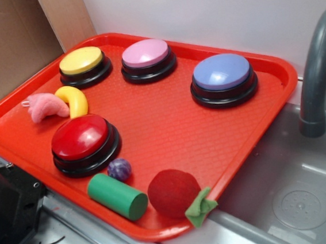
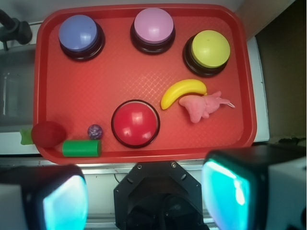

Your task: Push the yellow button.

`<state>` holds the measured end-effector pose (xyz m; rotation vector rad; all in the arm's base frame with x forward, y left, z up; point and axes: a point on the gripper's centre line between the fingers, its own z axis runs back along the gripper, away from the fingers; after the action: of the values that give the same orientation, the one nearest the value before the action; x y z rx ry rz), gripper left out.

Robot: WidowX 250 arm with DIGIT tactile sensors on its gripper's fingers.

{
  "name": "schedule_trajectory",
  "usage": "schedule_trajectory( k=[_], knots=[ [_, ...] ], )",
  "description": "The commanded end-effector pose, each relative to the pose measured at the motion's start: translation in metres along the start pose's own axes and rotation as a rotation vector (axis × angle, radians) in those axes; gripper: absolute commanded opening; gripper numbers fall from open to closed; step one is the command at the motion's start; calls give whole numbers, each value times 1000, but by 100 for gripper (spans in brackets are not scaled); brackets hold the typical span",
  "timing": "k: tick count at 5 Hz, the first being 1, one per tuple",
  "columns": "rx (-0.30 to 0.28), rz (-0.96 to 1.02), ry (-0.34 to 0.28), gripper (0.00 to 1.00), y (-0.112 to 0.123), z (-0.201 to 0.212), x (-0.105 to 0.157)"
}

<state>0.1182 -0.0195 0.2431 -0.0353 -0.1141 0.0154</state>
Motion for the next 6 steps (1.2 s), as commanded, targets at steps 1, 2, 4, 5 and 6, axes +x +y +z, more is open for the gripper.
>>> schedule_trajectory(
  k=[1,2,4,5,6],
  knots=[
    [0,0,0,100,0,0,0],
    [152,159,35,100,46,-37,30],
    [191,404,-92,100,114,-69,82],
    [162,521,-92,100,144,-107,100],
    [134,653,-31,100,157,-147,114]
  ],
)
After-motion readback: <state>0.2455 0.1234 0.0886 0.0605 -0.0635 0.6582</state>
